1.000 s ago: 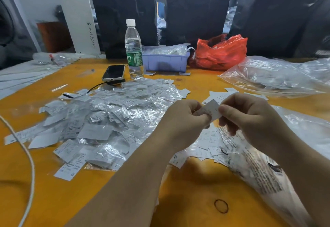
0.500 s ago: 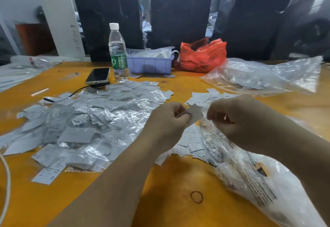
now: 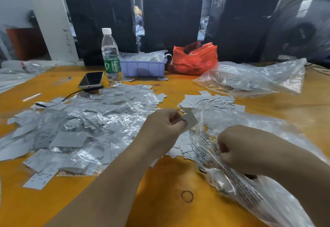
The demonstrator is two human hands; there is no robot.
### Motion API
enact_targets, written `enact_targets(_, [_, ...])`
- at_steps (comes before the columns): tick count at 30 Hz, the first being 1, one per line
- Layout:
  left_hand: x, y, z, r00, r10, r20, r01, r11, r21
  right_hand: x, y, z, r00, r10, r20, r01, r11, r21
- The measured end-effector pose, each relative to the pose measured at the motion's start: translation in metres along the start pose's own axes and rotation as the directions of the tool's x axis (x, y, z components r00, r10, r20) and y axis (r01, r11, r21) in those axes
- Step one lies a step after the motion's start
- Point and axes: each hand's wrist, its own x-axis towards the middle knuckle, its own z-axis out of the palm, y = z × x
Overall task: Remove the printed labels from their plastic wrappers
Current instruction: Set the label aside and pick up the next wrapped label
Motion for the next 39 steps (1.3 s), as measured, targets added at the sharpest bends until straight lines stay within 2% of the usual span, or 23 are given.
enact_targets(5, [-0.003, 0.001, 0.004, 0.998, 0.025, 0.065, -0.023, 0.999, -0.03, 0.006, -0.003, 0.004, 0.998, -0.03, -0.056, 0.033, 0.998, 0.052])
enact_targets(9, [-0.007, 0.008, 0.006, 0.969, 0.06, 0.239, -0.029, 0.991, -0.131, 0.007, 0.007, 0.0, 0.997, -0.067, -0.021, 0.069, 0.995, 0.068])
enact_targets(13, [-0.009, 0.011, 0.012, 0.93, 0.078, 0.359, -0.057, 0.996, -0.067, -0.006, 0.02, -0.008, 0.995, -0.103, -0.014, 0.104, 0.983, 0.154])
enact_targets(21, [-0.011, 0.011, 0.014, 0.929, 0.059, 0.364, -0.068, 0.998, 0.011, -0.012, 0.012, -0.003, 0.991, -0.078, 0.111, 0.069, 0.994, 0.08])
enact_targets(29, [-0.01, 0.011, 0.015, 0.936, 0.047, 0.349, -0.064, 0.997, 0.038, -0.01, 0.014, 0.006, 0.995, -0.096, -0.005, 0.096, 0.994, 0.053])
enact_targets(32, [-0.011, 0.011, 0.016, 0.938, 0.047, 0.344, -0.066, 0.997, 0.046, -0.011, 0.017, 0.009, 0.989, -0.119, -0.083, 0.125, 0.99, 0.067])
enact_targets(35, [-0.011, 0.011, 0.016, 0.937, 0.043, 0.346, -0.065, 0.997, 0.052, -0.014, 0.02, 0.013, 0.974, -0.151, -0.171, 0.153, 0.988, -0.001])
enact_targets(39, [-0.01, 0.011, 0.016, 0.936, 0.044, 0.349, -0.07, 0.996, 0.062, -0.022, 0.013, 0.023, 0.992, -0.089, -0.086, 0.088, 0.996, -0.015])
